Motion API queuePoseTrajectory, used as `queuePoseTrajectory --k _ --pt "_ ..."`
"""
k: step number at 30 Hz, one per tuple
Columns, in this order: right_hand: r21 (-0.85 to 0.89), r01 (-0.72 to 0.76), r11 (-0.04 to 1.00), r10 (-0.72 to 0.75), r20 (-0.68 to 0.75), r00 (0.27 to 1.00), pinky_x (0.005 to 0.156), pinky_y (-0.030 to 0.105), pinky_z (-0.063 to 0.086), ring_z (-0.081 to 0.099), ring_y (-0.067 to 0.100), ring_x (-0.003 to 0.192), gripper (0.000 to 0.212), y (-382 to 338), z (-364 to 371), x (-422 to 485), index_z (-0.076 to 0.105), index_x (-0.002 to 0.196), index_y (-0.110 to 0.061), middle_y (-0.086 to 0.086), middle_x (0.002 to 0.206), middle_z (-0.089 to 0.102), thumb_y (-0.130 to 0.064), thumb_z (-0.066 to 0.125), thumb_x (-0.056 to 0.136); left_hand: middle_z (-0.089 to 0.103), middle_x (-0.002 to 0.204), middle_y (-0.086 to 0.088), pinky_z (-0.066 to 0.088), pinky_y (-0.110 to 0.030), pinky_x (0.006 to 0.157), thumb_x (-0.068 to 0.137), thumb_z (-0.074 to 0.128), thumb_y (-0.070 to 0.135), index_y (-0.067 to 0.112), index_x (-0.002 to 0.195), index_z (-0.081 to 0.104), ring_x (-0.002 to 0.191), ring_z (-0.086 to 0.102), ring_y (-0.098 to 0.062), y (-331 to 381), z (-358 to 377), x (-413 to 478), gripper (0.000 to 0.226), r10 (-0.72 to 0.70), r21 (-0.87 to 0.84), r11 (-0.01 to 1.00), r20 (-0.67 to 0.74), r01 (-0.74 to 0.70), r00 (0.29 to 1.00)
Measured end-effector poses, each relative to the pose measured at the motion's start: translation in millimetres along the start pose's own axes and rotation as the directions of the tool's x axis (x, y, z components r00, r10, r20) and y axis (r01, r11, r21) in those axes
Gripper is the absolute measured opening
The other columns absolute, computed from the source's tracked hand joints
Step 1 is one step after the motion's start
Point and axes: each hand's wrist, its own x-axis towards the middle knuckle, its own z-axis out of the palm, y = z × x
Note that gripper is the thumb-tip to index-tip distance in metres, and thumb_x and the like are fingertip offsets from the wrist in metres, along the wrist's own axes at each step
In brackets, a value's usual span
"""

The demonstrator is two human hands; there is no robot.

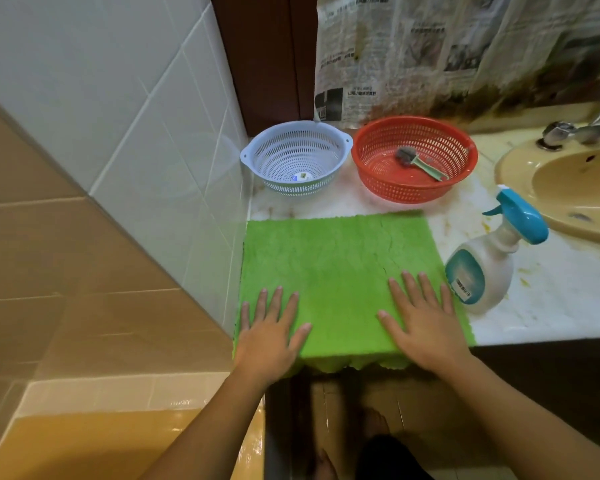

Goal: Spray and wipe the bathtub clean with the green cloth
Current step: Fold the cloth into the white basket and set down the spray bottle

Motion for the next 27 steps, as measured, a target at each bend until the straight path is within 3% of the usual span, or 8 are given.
queuePoseTrajectory --k 6,10,13,16,20,23,27 --pt "-0.013 0.062 0.998 -0.063 -0.095 0.994 0.128 0.055 0.003 0.0 0.024 0.16 0.068 8.1 23.3 -37.1 0.016 0.165 -0.03 -0.002 0.172 0.01 -0.063 0.011 0.106 -0.02 0.171 0.005 -0.014 -0.051 0.127 0.105 0.007 0.069 0.037 0.163 -0.013 0.156 -0.027 -0.02 -4.4 16.6 -25.9 0.07 0.015 -0.032 0.999 -0.087 -0.018 0.996" --pt "0.008 0.057 0.998 -0.056 -0.11 0.992 0.129 0.054 -0.002 -0.007 0.021 0.16 0.066 11.6 29.3 -50.8 0.01 0.165 -0.031 -0.006 0.173 0.002 -0.062 0.01 0.106 -0.011 0.172 0.005 -0.012 -0.048 0.128 0.103 0.007 0.07 0.035 0.165 -0.005 0.158 -0.021 -0.018 -6.7 28.4 -35.2 0.072 0.035 -0.055 0.997 -0.158 -0.045 0.987" --pt "0.058 0.056 0.997 -0.049 -0.107 0.993 0.129 0.051 -0.005 -0.01 0.018 0.16 0.066 10.7 29.2 -55.7 0.01 0.165 -0.032 -0.007 0.173 0.0 -0.061 0.012 0.106 0.005 0.174 0.002 -0.001 -0.049 0.13 0.104 0.013 0.07 0.031 0.166 0.013 0.161 -0.005 -0.02 -9.1 35.6 -38.2 0.073 0.034 -0.074 0.996 -0.218 -0.051 0.975" --pt "0.157 0.047 0.986 -0.02 -0.17 0.985 0.13 0.05 0.001 0.004 0.019 0.161 0.064 11.9 28.3 -64.1 0.03 0.162 -0.027 -0.003 0.172 0.017 -0.055 0.023 0.105 0.033 0.167 -0.005 0.015 -0.052 0.128 0.105 0.028 0.063 0.022 0.159 0.041 0.158 0.021 -0.025 -7.1 41.3 -48.6 0.068 -0.024 -0.145 0.989 -0.324 -0.024 0.946" --pt "0.201 0.049 0.978 0.019 -0.323 0.946 0.125 0.051 0.02 0.038 0.028 0.148 0.055 16.8 31.9 -81.4 0.058 0.146 -0.018 0.005 0.157 0.048 -0.046 0.042 0.102 0.058 0.147 -0.006 0.036 -0.056 0.113 0.101 0.045 0.048 0.02 0.145 0.06 0.135 0.049 -0.032 -0.3 50.0 -76.3 0.054 -0.099 -0.108 0.992 -0.42 0.059 0.902" --pt "0.175 0.07 0.982 -0.002 -0.361 0.932 0.119 0.05 0.027 0.047 0.027 0.137 0.052 19.3 32.4 -89.3 0.065 0.139 -0.017 0.004 0.149 0.057 -0.045 0.045 0.099 0.06 0.134 -0.004 0.045 -0.053 0.096 0.097 0.057 0.039 0.023 0.14 0.063 0.121 0.052 -0.031 4.0 54.3 -91.6 0.046 -0.136 -0.107 0.989 -0.453 0.098 0.881" --pt "0.25 0.049 0.967 0.055 -0.394 0.917 0.105 0.051 0.038 0.052 0.026 0.123 0.046 23.8 30.7 -95.9 0.071 0.129 -0.02 0.001 0.134 0.064 -0.044 0.048 0.097 0.058 0.123 -0.005 0.049 -0.05 0.091 0.093 0.074 0.027 0.023 0.133 0.067 0.115 0.049 -0.029 11.2 53.2 -94.6 0.04 -0.267 -0.304 0.943 -0.441 0.137 0.857"
